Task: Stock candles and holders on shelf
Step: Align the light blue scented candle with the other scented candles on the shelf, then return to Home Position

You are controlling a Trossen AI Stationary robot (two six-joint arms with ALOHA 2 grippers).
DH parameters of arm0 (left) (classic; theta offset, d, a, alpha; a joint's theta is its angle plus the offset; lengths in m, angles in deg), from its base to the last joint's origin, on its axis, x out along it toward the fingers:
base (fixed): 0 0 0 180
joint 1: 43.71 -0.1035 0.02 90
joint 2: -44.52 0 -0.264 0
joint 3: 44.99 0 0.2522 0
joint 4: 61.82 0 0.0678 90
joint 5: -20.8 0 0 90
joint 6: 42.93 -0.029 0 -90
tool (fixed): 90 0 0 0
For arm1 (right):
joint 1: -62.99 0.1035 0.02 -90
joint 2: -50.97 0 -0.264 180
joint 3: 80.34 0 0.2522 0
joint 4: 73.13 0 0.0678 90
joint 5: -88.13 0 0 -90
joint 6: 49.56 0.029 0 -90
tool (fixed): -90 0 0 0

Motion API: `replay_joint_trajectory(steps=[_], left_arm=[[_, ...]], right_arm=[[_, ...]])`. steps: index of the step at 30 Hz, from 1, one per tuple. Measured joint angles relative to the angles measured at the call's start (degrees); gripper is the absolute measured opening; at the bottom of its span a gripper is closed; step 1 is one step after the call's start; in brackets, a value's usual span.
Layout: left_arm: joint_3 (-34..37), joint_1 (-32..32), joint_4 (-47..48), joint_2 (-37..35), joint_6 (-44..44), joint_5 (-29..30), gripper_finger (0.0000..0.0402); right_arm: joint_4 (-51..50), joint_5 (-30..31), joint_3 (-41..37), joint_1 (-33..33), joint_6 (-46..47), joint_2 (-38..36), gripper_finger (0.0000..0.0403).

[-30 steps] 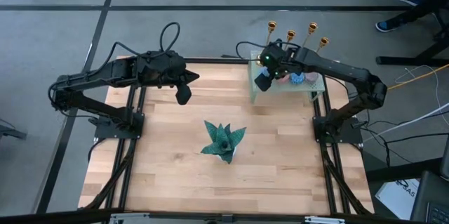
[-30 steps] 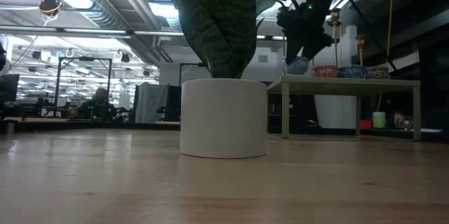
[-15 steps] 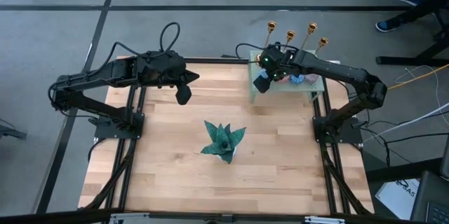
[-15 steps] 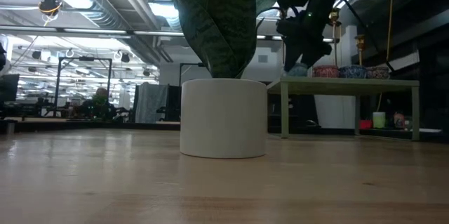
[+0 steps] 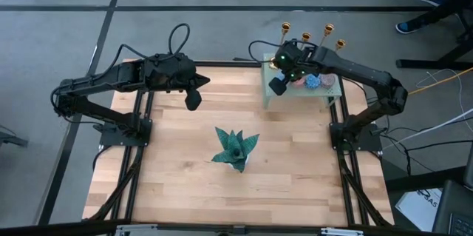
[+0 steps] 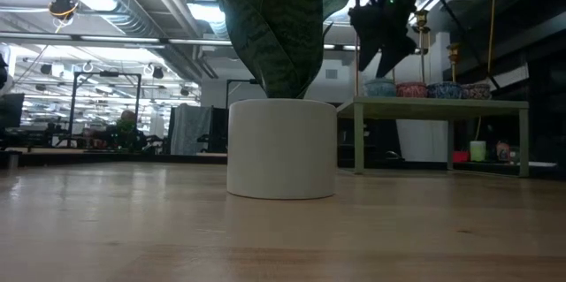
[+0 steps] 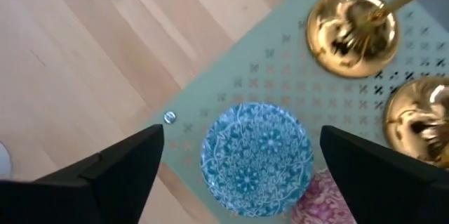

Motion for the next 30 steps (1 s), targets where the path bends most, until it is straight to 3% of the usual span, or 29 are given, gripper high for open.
replay_joint_trajectory(steps=[9,18,21,25,27,30], left_arm=[[0.0,0.0,0.0,0.0,-0.05,0.0,0.0006],[0.0,0.0,-0.06,0.02,1.03,-0.01,0.0006],[0.0,0.0,-1.46,0.04,2.86,-0.09,0.0006],[0.02,0.7,-1.27,0.33,-0.69,-2.9,0.0006],[0.02,1.43,-1.36,0.27,-0.86,-5.79,0.0006],[0.02,3.3,-1.33,0.24,-1.84,-8.21,0.0006]], right_arm=[[-1.28,0.0,8.48,-0.02,0.49,-0.01,0.0389],[-4.74,-0.75,18.12,0.85,12.14,-0.07,0.039],[-6.38,-5.39,19.76,0.89,16.54,-0.11,0.039],[-9.85,-11.61,19.79,3.85,11.81,-0.37,0.039],[-13.19,-8.02,19.79,7.47,10.43,-1.09,0.039],[-17.25,3.9,18.51,14.31,12.27,-2.57,0.039]])
